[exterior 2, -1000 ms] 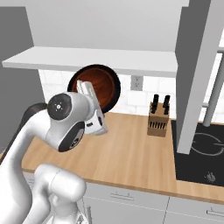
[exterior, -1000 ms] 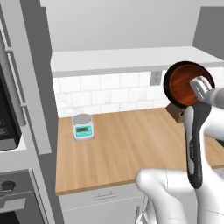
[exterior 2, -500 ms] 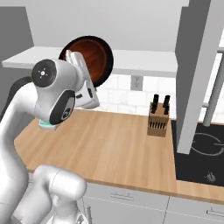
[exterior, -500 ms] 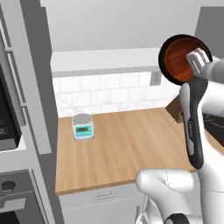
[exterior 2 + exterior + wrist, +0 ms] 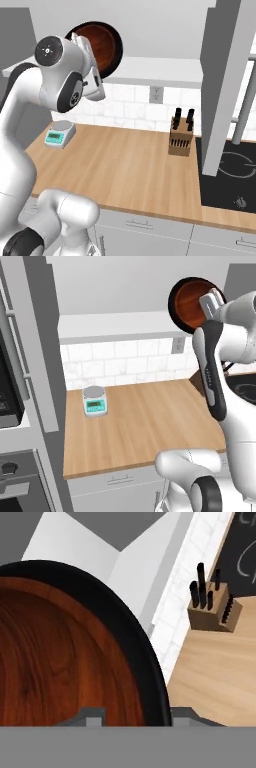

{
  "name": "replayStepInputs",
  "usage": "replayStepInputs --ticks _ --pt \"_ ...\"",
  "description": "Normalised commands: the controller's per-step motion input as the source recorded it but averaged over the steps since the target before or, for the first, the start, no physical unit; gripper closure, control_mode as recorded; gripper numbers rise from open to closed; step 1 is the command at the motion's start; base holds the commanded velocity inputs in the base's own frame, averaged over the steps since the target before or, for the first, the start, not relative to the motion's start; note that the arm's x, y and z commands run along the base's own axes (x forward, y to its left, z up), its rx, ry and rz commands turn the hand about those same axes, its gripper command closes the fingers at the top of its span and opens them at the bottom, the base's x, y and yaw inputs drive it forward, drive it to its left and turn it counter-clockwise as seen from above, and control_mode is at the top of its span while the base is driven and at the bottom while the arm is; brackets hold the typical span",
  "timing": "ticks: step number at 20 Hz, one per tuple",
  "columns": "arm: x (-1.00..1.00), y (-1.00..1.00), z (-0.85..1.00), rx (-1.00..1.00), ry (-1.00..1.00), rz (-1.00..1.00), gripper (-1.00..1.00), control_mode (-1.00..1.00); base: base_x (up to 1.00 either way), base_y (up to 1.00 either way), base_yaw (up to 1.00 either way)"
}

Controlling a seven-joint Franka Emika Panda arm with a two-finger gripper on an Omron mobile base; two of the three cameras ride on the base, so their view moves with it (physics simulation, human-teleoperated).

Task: Pick up the bowls on the counter and stack them on top of one another in the open cabinet. Place the smaller bowl on top of the larger bowl.

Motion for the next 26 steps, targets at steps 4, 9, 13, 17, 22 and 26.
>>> replayStepInputs --ticks 4,9,13,17,22,26 --pt "0.74 0.34 0.00 0.09 0.00 0.04 1.00 -1.00 0.00 0.00 0.00" --pt "0.77 0.21 -0.03 0.06 0.00 0.02 1.00 -1.00 0.00 0.00 0.00" --pt "0.71 0.08 -0.08 0.01 0.02 0.00 1.00 -1.00 0.00 0.00 0.00" --pt "0.54 0.01 -0.29 0.00 0.11 0.00 1.00 -1.00 0.00 0.00 0.00" --pt "0.38 0.00 -0.32 0.00 0.04 0.00 1.00 -1.00 0.00 0.00 0.00" --pt "0.37 0.01 -0.29 0.00 0.02 0.00 1.00 -1.00 0.00 0.00 0.00"
